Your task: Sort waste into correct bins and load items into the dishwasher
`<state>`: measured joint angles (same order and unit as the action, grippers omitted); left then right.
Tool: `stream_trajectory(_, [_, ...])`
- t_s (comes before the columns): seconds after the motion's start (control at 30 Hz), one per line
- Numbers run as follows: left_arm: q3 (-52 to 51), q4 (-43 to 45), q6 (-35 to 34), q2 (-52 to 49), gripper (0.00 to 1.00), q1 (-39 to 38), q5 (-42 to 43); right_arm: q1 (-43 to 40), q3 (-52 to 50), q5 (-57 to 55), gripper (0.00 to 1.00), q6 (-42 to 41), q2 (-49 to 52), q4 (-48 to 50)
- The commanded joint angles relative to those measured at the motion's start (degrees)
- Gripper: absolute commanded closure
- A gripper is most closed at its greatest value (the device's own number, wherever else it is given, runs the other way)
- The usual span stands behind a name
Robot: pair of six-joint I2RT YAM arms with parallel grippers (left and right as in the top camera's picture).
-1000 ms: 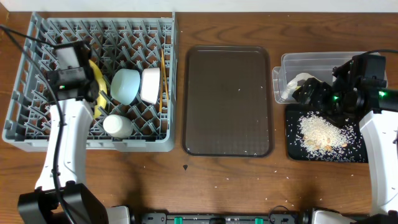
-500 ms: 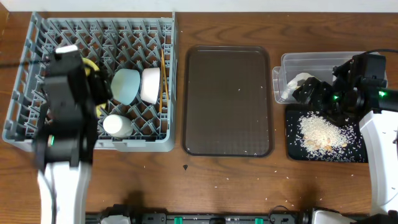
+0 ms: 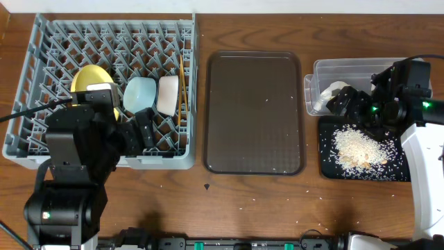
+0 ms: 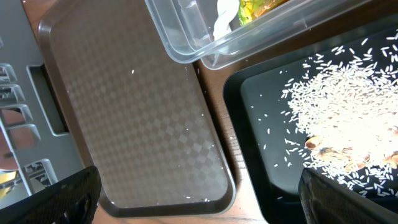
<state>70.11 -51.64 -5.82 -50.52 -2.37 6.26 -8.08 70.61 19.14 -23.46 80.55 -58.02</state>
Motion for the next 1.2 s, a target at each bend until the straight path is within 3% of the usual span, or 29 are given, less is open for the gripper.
stream_trajectory(0.0, [0.6, -2.7, -0.5, 0.1, 0.06, -0.2, 1.9, 0.6, 0.5, 0.4, 0.01, -0.2, -0.5, 0.0])
stream_trajectory(0.17, [-0.1, -3.1, 0.2, 0.6, 0.06, -0.2, -3.3, 0.6, 0.5, 0.4, 0.01, -0.2, -0.5, 0.0])
stream_trajectory(0.47, [-26.6, 25.1, -1.9, 20.9, 0.05, 0.4, -6.9, 0.6, 0.5, 0.4, 0.01, -0.2, -0.5, 0.0])
stream_trajectory(0.6, [-38.4, 33.0, -5.1, 31.5, 0.05, 0.4, -6.9, 0.6, 0.5, 0.4, 0.01, -0.2, -0.5, 0.0])
stream_trajectory(0.93, [-60.3, 42.4, -5.7, 49.8, 0.05, 0.9, -7.0, 0.6, 0.5, 0.4, 0.01, -0.2, -0.5, 0.0])
stream_trajectory(1.1, [-69.9, 52.3, -5.5, 50.4, 0.05, 0.9, -7.0, 0.6, 0.5, 0.4, 0.01, -0.2, -0.5, 0.0])
stream_trajectory(1.17, [-69.9, 49.7, -5.5, 50.4, 0.04, 0.7, -6.8, 0.6, 0.5, 0.4, 0.01, -0.2, -0.5, 0.0])
